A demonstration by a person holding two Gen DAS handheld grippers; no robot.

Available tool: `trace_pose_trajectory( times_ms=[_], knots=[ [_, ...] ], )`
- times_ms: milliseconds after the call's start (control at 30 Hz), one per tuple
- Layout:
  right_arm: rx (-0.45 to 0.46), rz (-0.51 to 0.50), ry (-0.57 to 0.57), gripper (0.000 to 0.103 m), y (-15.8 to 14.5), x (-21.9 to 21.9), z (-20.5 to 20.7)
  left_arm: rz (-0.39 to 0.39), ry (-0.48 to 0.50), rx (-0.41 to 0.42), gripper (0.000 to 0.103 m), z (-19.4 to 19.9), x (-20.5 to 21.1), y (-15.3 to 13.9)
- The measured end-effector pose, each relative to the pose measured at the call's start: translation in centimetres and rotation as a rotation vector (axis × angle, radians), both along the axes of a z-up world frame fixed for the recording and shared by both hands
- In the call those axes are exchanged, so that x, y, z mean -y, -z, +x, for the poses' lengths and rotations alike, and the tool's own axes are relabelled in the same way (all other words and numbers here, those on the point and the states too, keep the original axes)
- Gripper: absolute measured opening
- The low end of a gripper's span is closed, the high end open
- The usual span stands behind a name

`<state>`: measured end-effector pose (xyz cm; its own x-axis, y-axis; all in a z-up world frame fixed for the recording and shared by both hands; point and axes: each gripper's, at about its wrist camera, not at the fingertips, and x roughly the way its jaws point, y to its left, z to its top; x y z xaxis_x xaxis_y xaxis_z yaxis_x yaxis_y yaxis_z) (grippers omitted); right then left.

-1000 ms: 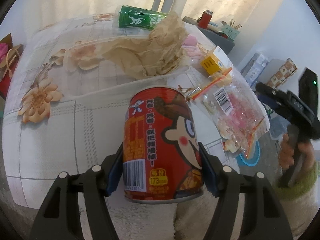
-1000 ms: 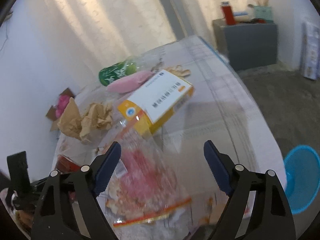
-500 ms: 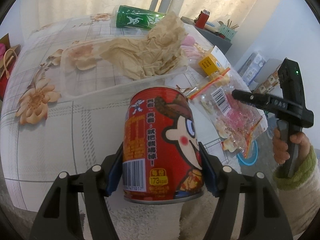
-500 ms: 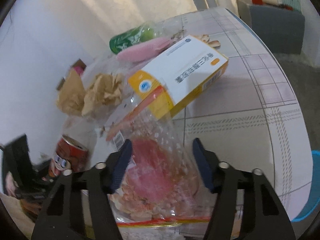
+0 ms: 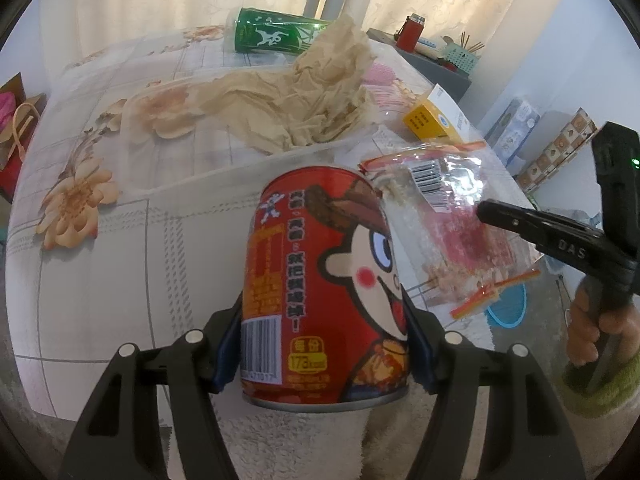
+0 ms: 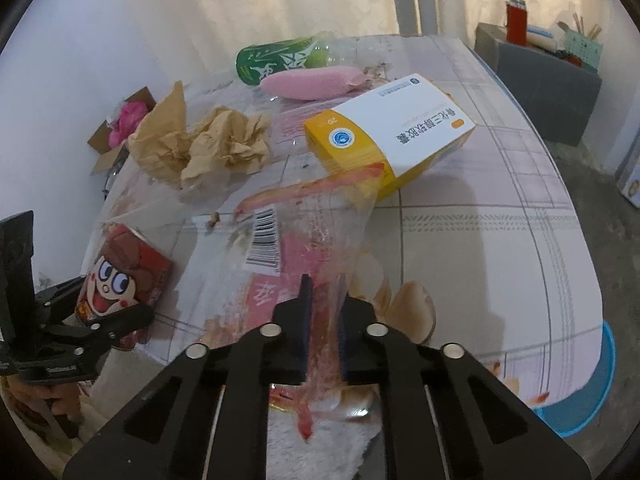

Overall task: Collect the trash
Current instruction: 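Grasp the clear plastic bag with the right tool while the left tool holds the can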

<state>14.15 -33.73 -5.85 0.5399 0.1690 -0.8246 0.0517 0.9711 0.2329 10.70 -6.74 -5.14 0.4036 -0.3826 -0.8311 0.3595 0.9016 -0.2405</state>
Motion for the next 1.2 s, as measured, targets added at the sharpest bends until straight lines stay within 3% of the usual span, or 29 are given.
trace_pose_trajectory(
  times_ms=[500, 1200],
  knots=[
    [0.126, -0.167, 0.082, 0.002, -4.2, -1.6, -3.2, 0.006, -0.007, 0.004, 0.064, 0.0, -0.1, 0.0],
    [0.132, -0.163, 0.116, 0.002, -4.5, -1.8, -3.6, 0.005, -0.008, 0.005, 0.064, 0.2, -0.3, -0.2]
  ],
)
